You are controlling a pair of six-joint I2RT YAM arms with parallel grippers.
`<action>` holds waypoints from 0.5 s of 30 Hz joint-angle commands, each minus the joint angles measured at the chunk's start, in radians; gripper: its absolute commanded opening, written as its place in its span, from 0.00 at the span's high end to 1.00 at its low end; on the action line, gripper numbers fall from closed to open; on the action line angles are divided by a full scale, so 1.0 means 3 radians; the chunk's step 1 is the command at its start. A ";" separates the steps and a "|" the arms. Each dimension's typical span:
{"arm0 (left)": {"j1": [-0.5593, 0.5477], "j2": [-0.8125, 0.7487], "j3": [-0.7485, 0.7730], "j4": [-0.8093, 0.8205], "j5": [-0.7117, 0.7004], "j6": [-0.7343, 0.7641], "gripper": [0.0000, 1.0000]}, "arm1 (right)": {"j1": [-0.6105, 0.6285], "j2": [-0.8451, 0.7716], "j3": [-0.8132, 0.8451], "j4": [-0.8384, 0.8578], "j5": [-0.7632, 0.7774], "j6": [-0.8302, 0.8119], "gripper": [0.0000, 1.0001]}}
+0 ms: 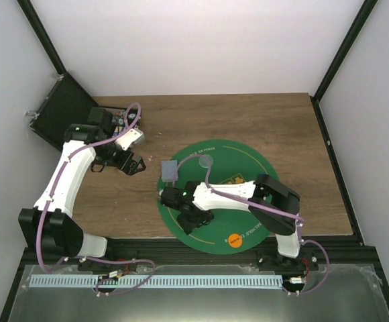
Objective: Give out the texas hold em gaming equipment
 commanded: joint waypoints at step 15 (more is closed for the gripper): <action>0.0000 0.0005 0.0212 0.0000 0.0013 0.0009 0.08 | -0.0297 -0.0205 -0.0585 0.0153 0.0370 0.0070 0.62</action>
